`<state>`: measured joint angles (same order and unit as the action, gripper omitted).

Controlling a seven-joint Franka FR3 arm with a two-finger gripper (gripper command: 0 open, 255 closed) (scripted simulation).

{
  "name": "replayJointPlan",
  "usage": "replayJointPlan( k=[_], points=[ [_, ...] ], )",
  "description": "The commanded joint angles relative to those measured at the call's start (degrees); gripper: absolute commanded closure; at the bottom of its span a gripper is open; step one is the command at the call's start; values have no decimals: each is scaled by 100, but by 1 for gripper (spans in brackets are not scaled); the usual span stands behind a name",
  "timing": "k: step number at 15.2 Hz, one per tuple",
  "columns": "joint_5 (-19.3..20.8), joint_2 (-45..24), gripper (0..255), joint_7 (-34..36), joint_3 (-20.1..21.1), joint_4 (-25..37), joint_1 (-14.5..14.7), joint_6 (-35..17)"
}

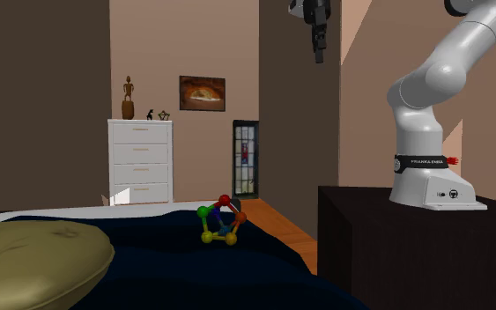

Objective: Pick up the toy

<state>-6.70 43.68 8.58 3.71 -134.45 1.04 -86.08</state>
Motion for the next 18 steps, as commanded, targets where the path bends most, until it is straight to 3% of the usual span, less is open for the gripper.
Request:
replayJointPlan(
  k=[1, 10, 18],
  points=[
    [0, 0, 0, 0, 0, 0, 0, 0],
    [-29, -613, 0, -421, -71, -1247, -18, -2109],
    [-151, -1925, 0, -839, -147, -1744, 0, -4136]
  ],
)
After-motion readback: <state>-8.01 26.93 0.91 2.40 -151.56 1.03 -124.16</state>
